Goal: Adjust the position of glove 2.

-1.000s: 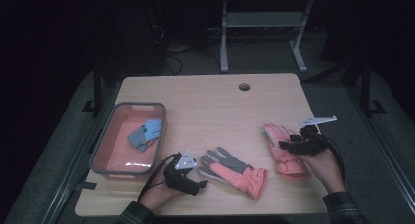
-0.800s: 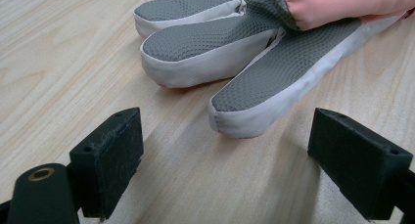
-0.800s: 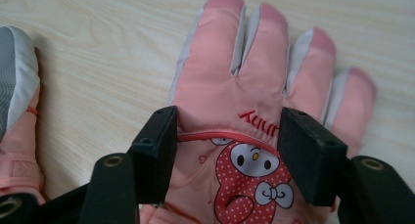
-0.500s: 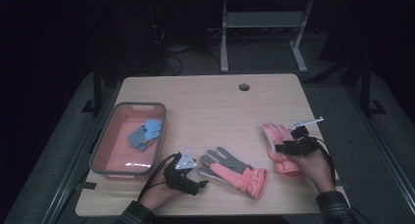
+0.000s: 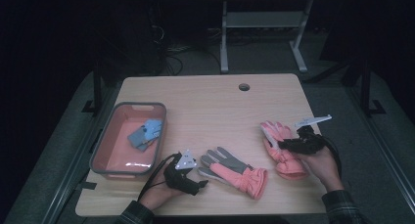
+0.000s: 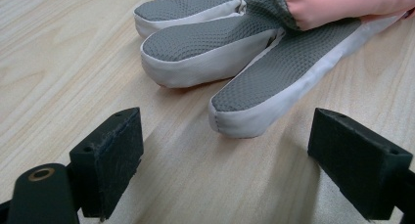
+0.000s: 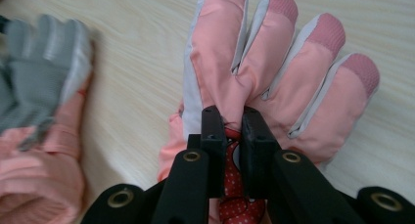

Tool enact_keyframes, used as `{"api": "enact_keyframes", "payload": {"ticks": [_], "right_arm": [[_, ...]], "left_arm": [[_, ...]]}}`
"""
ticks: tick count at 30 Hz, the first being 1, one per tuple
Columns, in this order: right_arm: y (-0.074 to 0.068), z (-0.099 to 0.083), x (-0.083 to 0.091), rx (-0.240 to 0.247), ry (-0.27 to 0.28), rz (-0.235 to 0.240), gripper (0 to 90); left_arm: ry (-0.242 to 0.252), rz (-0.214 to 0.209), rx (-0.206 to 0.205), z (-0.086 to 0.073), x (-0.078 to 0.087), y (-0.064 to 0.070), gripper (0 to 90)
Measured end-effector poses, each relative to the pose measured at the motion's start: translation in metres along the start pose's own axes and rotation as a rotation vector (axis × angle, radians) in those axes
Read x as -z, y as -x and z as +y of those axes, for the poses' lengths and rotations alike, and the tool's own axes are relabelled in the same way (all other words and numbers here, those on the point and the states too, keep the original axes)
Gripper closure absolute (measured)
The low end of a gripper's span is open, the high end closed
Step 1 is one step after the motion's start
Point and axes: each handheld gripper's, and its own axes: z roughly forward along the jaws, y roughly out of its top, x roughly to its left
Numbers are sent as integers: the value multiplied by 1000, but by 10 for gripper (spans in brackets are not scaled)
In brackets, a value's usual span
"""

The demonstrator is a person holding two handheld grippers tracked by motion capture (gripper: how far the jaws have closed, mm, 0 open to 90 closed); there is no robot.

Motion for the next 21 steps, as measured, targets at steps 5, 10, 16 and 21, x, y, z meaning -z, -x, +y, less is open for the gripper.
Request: {"api": "enact_keyframes", "payload": {"ticks": [5, 10, 16, 21], "right_arm": [[-6, 11, 10, 59, 44, 58, 820], [-14, 25, 19, 120, 69, 113, 819], [-32, 41, 19, 203, 76, 180, 817], [-54, 54, 15, 287, 67, 254, 818]], "left_arm": [[0, 0, -1, 0, 0, 0, 124], [0, 0, 0, 0, 0, 0, 124], [0, 2, -7, 0, 0, 0, 124], [1, 2, -5, 0, 0, 0, 124]]}}
